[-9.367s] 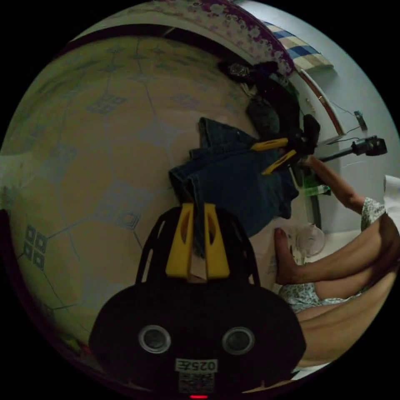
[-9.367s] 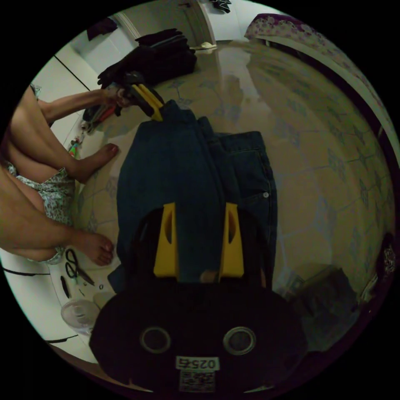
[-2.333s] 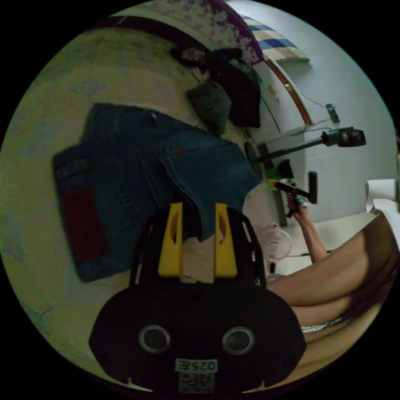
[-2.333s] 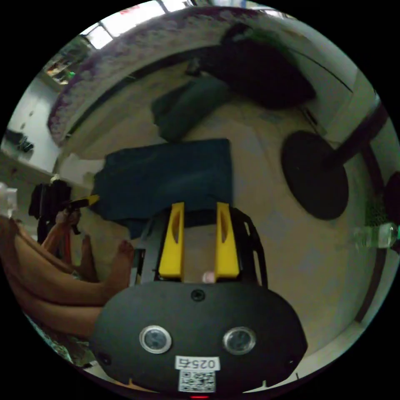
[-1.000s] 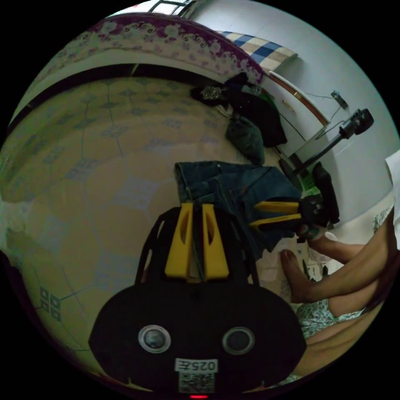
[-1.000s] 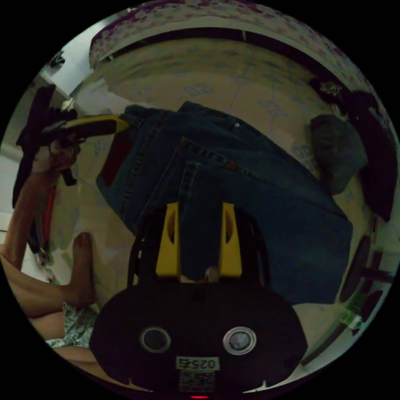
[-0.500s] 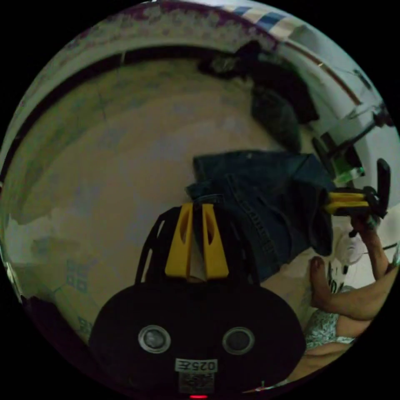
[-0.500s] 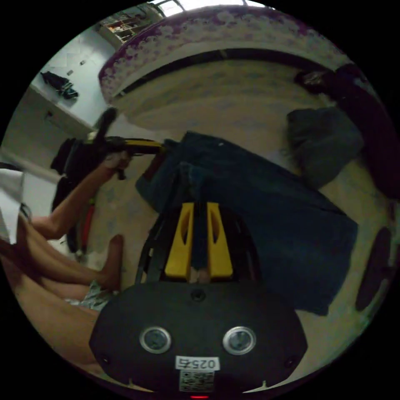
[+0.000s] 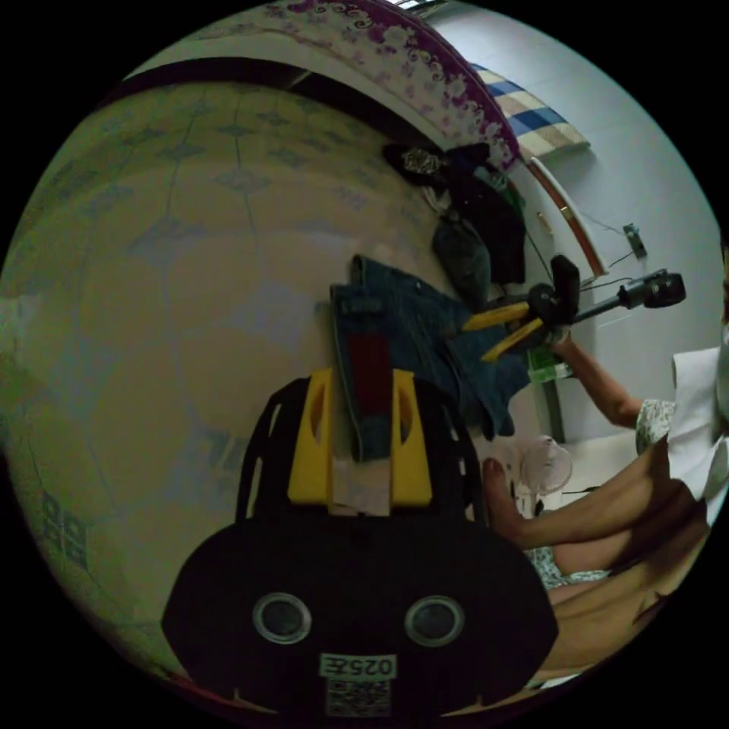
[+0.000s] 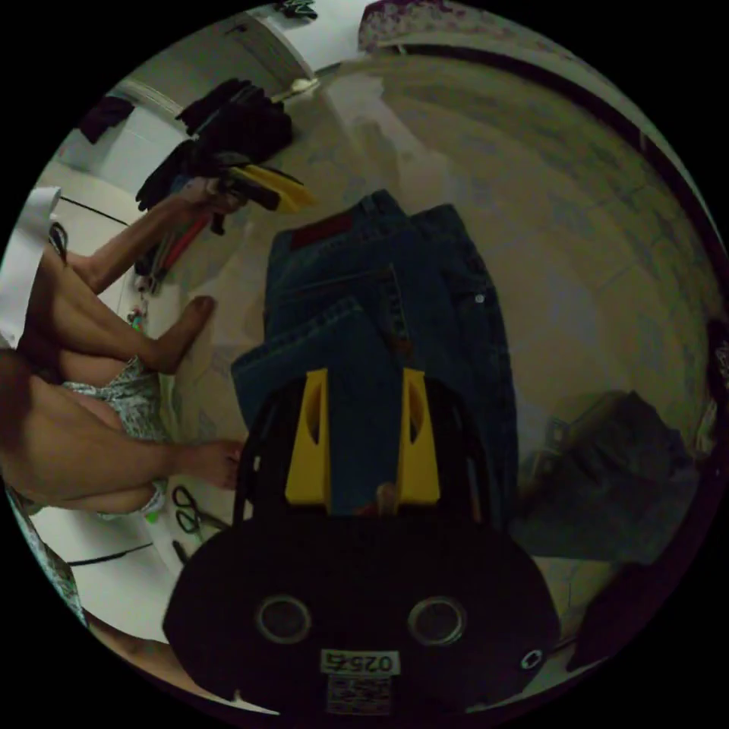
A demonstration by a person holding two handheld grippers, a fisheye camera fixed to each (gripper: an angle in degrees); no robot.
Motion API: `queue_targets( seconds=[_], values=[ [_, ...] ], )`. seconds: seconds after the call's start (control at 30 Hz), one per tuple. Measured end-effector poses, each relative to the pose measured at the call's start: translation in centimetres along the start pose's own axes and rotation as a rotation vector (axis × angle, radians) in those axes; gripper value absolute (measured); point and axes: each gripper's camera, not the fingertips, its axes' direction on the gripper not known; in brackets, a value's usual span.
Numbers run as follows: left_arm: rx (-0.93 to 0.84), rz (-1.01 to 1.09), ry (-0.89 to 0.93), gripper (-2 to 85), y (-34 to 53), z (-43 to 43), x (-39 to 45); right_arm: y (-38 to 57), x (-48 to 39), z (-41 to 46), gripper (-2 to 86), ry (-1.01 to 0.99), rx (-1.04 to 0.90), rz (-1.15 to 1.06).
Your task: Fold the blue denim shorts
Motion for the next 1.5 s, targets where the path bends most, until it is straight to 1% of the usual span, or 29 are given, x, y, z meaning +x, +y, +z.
queue_targets(
  seconds=[0.07, 0.13, 0.17, 0.2, 0.23, 0.27, 0.3, 0.33, 0.37, 0.4, 0.43, 0.47, 0.5, 0.53, 0.57, 0.6, 0.7, 0.77, 0.83, 0.9, 0.97, 1.0, 1.07, 1.17, 1.27, 1.3, 1.37, 1.43, 1.5],
  values=[
    [-0.025, -0.052, 0.0, 10.8, 2.0, 0.0, 0.3, 0.7, 1.0, -0.4, 12.8, 0.001, 0.008, 0.027],
    [-0.002, -0.144, 0.078, 11.6, 4.6, -0.1, 0.3, 2.3, 1.5, -1.7, 12.3, 0.015, 0.105, 0.1],
    [0.02, -0.229, 0.164, 12.4, 6.5, 0.0, 0.2, 3.8, 1.9, -2.8, 12.3, 0.023, 0.187, 0.195],
    [0.086, -0.289, 0.222, 13.0, 8.4, 0.0, 0.5, 5.9, 2.4, -3.8, 12.6, 0.015, 0.282, 0.301],
    [0.123, -0.322, 0.242, 13.1, 9.3, 0.0, 0.7, 7.3, 2.6, -4.3, 12.7, 0.009, 0.337, 0.368],
    [0.151, -0.377, 0.31, 12.9, 10.6, 0.4, 1.0, 10.4, 3.3, -5.1, 12.8, -0.012, 0.445, 0.51],
    [0.146, -0.426, 0.386, 12.3, 11.5, 1.3, 1.4, 14.1, 3.9, -5.8, 12.9, -0.037, 0.552, 0.664],
    [0.142, -0.444, 0.403, 11.8, 11.9, 1.5, 1.7, 16.2, 4.2, -6.1, 12.8, -0.048, 0.602, 0.746],
    [0.153, -0.413, 0.39, 10.9, 12.1, 1.2, 3.0, 20.4, 4.7, -6.5, 12.9, -0.071, 0.687, 0.879],
    [0.179, -0.327, 0.347, 10.5, 11.8, 0.2, 5.0, 24.4, 5.1, -6.9, 13.2, -0.075, 0.731, 1.002],
    [0.187, -0.265, 0.329, 10.3, 11.3, -0.4, 6.2, 26.3, 5.3, -7.2, 13.5, -0.066, 0.741, 1.058],
    [0.185, -0.136, 0.315, 10.9, 10.2, -1.2, 8.9, 29.4, 5.5, -7.7, 14.1, -0.026, 0.734, 1.122],
    [0.168, -0.012, 0.334, 11.7, 8.7, -1.3, 11.6, 31.7, 5.9, -8.1, 16.1, 0.028, 0.679, 1.167],
    [0.151, 0.045, 0.339, 12.2, 7.9, -1.1, 13.0, 32.7, 6.3, -8.2, 17.1, 0.05, 0.644, 1.189],
    [0.102, 0.161, 0.347, 12.9, 6.3, -0.1, 16.1, 34.2, 7.3, -8.1, 17.6, 0.048, 0.575, 1.209],
    [0.057, 0.266, 0.362, 13.3, 4.8, 1.4, 19.1, 35.4, 8.6, -7.6, 17.9, -0.03, 0.536, 1.212],
    [-0.057, 0.454, 0.4, 13.4, 1.5, 6.8, 26.0, 36.3, 11.9, -5.8, 17.5, -0.225, 0.446, 1.171],
    [-0.114, 0.514, 0.399, 13.2, 0.3, 10.6, 29.4, 36.0, 13.2, -5.4, 14.6, -0.282, 0.449, 1.115],
    [-0.198, 0.548, 0.315, 12.9, 0.0, 15.3, 32.1, 35.8, 14.2, -5.4, 10.2, -0.338, 0.433, 1.101],
    [-0.365, 0.587, 0.168, 10.3, 1.3, 21.3, 34.2, 35.9, 15.0, -5.8, 4.3, -0.336, 0.411, 1.093],
    [-0.211, 0.628, 0.068, 11.5, 2.8, 20.5, 35.2, 36.9, 15.3, -6.8, 3.0, -0.404, 0.481, 1.11],
    [-0.21, 0.661, 0.063, 11.7, 3.6, 20.8, 35.9, 37.7, 15.3, -7.6, 2.7, -0.46, 0.538, 1.111],
    [-0.211, 0.639, 0.1, 12.4, 4.2, 20.5, 36.5, 38.6, 15.1, -8.6, 2.7, -0.486, 0.567, 1.132],
    [-0.167, 0.529, 0.203, 12.9, 4.4, 18.0, 35.3, 39.5, 15.3, -9.8, 4.2, -0.389, 0.5, 1.127],
    [-0.015, 0.432, 0.161, 11.9, 4.5, 13.0, 32.3, 39.5, 15.9, -10.5, 5.2, -0.254, 0.413, 1.113],
    [0.016, 0.391, 0.16, 11.0, 4.4, 11.4, 30.9, 39.4, 16.1, -10.6, 5.3, -0.254, 0.402, 1.099],
    [0.02, 0.342, 0.212, 10.3, 3.9, 10.0, 29.4, 39.4, 16.6, -10.6, 6.0, -0.244, 0.362, 1.115],
    [-0.017, 0.333, 0.241, 10.1, 3.6, 10.4, 29.0, 39.5, 17.1, -10.6, 6.9, -0.24, 0.335, 1.126],
    [-0.082, 0.362, 0.239, 10.1, 3.7, 12.1, 30.3, 39.9, 17.9, -10.3, 8.2, -0.315, 0.339, 1.131]
  ],
)
